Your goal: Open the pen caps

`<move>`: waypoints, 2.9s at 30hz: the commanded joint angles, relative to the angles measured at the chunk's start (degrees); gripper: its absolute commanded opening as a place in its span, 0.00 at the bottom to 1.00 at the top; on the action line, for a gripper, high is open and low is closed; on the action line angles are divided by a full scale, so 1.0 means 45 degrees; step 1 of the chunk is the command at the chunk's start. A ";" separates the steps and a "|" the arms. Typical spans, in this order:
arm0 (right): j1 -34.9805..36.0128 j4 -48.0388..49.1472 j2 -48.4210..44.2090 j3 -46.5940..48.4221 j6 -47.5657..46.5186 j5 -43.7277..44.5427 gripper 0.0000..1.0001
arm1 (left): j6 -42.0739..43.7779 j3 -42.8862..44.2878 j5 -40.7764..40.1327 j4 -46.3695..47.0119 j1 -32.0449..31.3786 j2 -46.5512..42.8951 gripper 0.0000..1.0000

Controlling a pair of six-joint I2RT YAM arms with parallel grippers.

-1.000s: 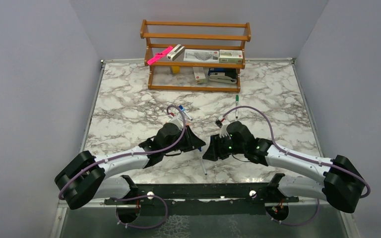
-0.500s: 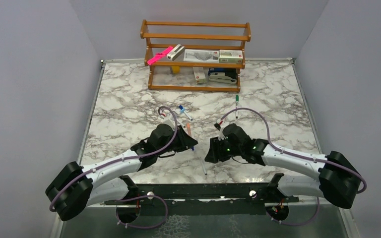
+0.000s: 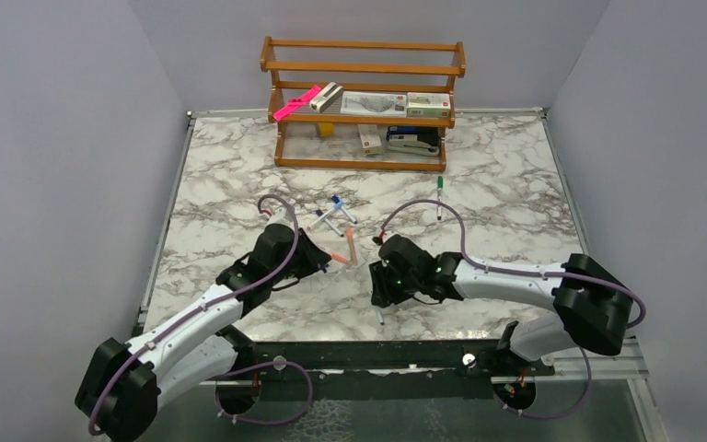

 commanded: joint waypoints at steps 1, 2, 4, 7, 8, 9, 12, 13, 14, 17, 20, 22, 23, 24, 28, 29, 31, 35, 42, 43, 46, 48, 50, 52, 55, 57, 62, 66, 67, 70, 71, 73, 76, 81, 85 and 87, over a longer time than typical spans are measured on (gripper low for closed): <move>0.0410 -0.0686 0.0917 0.1011 -0.0218 0.1348 0.40 | 0.0490 0.0195 -0.1136 -0.2257 0.0772 -0.0338 0.19; 0.0512 -0.0794 0.1134 0.1189 -0.0215 0.1507 0.40 | 0.0520 0.0324 -0.1335 -0.2552 0.0917 -0.0347 0.19; 0.0714 -0.1077 0.1623 0.1508 -0.0180 0.1863 0.39 | 0.0517 0.0505 -0.1679 -0.3066 0.1187 -0.0281 0.19; 0.1024 -0.1798 0.2490 0.2031 -0.0013 0.2616 0.36 | 0.0587 0.0772 -0.2011 -0.3452 0.1602 -0.0083 0.20; 0.1126 -0.2017 0.2741 0.2176 0.0037 0.2830 0.35 | 0.0598 0.0869 -0.2148 -0.3556 0.1736 0.0005 0.20; 0.1197 -0.2198 0.3040 0.2329 0.0095 0.3052 0.34 | 0.0619 0.0959 -0.2274 -0.3610 0.1897 0.0133 0.20; 0.1396 -0.2477 0.3391 0.2470 0.0293 0.3354 0.29 | 0.0770 0.1250 -0.2509 -0.3735 0.2321 0.0571 0.20; 0.1407 -0.2528 0.3445 0.2475 0.0325 0.3379 0.26 | 0.0811 0.1363 -0.2586 -0.3826 0.2512 0.0743 0.20; 0.1428 -0.2565 0.3474 0.2459 0.0370 0.3397 0.21 | 0.0875 0.1475 -0.2612 -0.3874 0.2726 0.0909 0.20; 0.1424 -0.2843 0.3344 0.2418 0.0517 0.3732 0.09 | 0.1037 0.1800 -0.2570 -0.4032 0.3484 0.1475 0.20; 0.1395 -0.3496 0.2888 0.2620 0.0542 0.4495 0.01 | 0.1213 0.2074 -0.2287 -0.4066 0.4398 0.1974 0.20; 0.1126 -0.3929 0.2524 0.2783 0.0385 0.4976 0.01 | 0.1284 0.2161 -0.2031 -0.4025 0.4999 0.2241 0.20; 0.0695 -0.3995 0.2299 0.2788 0.0202 0.5008 0.01 | 0.1310 0.2173 -0.1913 -0.3942 0.5281 0.2410 0.20; 0.0284 -0.3981 0.2095 0.2730 -0.0060 0.4955 0.01 | 0.1350 0.2148 -0.1815 -0.3795 0.5487 0.2548 0.20; -0.1700 -0.4166 0.1500 0.2602 -0.1179 0.4920 0.01 | 0.1749 0.2403 -0.1387 -0.3538 0.6094 0.3585 0.20; -0.2252 -0.4132 0.1207 0.2511 -0.1385 0.4944 0.01 | 0.1771 0.2457 -0.1330 -0.3584 0.6162 0.3818 0.20; -0.3519 -0.3768 0.0551 0.2243 -0.1888 0.4472 0.01 | 0.1662 0.2304 -0.1212 -0.3281 0.6256 0.4168 0.20; -0.5401 -0.3792 0.0071 0.2141 -0.2517 0.4030 0.01 | 0.1658 0.2020 -0.0838 -0.2561 0.6506 0.4735 0.20; -0.7459 -0.3496 0.0435 0.2367 -0.3273 0.3431 0.01 | 0.2162 0.2164 -0.0849 -0.2300 0.7446 0.5318 0.20; -0.7903 -0.3423 0.0509 0.2460 -0.3356 0.3108 0.01 | 0.2240 0.2210 -0.0882 -0.2291 0.7628 0.5414 0.20; -0.8655 -0.3135 0.0915 0.2767 -0.3617 0.2643 0.01 | 0.2380 0.2424 -0.0635 -0.1990 0.8021 0.5856 0.20; -0.9064 -0.3257 0.1399 0.3105 -0.3725 0.2473 0.01 | 0.2494 0.2711 -0.0408 -0.1834 0.8086 0.6351 0.15; -0.9318 -0.3189 0.1720 0.3251 -0.3753 0.2371 0.01 | 0.2622 0.2930 -0.0133 -0.1661 0.8076 0.6889 0.11; -0.9440 -0.3035 0.1952 0.3257 -0.3777 0.2347 0.01 | 0.2726 0.2994 0.0201 -0.1390 0.8079 0.7404 0.10; -0.9692 -0.2751 0.2316 0.3186 -0.3821 0.2249 0.01 | 0.2815 0.3069 0.0747 -0.0854 0.8089 0.8108 0.07; -0.9867 -0.2532 0.2596 0.3231 -0.3818 0.2038 0.01 | 0.2938 0.3325 0.0845 -0.0751 0.8089 0.8530 0.06; -1.0026 -0.2466 0.3399 0.3866 -0.3811 0.2001 0.01 | 0.3217 0.4173 0.0612 -0.1045 0.8089 0.9173 0.06; -1.0032 -0.2597 0.3767 0.4133 -0.3951 0.1831 0.08 | 0.3530 0.4510 0.0935 -0.1059 0.8084 0.9327 0.09; -1.0032 -0.2627 0.3756 0.4153 -0.3990 0.1800 0.11 | 0.3637 0.4517 0.1067 -0.1042 0.8088 0.9335 0.10; -1.0032 -0.2835 0.3475 0.4325 -0.4101 0.1955 0.23 | 0.3711 0.4235 0.1260 -0.0942 0.8083 0.9230 0.16; -1.0032 -0.2967 0.3397 0.4492 -0.4138 0.2023 0.26 | 0.3652 0.4102 0.1369 -0.0845 0.8088 0.9179 0.20; -1.0032 -0.3252 0.3266 0.4793 -0.4183 0.2168 0.33 | 0.3518 0.3833 0.1571 -0.0635 0.8089 0.9078 0.23; -1.0032 -0.3541 0.3170 0.5191 -0.4256 0.2175 0.36 | 0.3371 0.3648 0.1611 -0.0568 0.8089 0.8921 0.30; -1.0032 -0.3813 0.3165 0.5746 -0.4309 0.2058 0.39 | 0.3278 0.3721 0.1464 -0.0761 0.8106 0.8642 0.43; -1.0033 -0.3720 0.3274 0.6182 -0.4310 0.1885 0.39 | 0.3298 0.3895 0.1522 -0.0915 0.8117 0.8321 0.43; -1.0032 -0.3695 0.3508 0.6589 -0.4314 0.1646 0.39 | 0.3307 0.4045 0.1538 -0.1049 0.8126 0.8068 0.44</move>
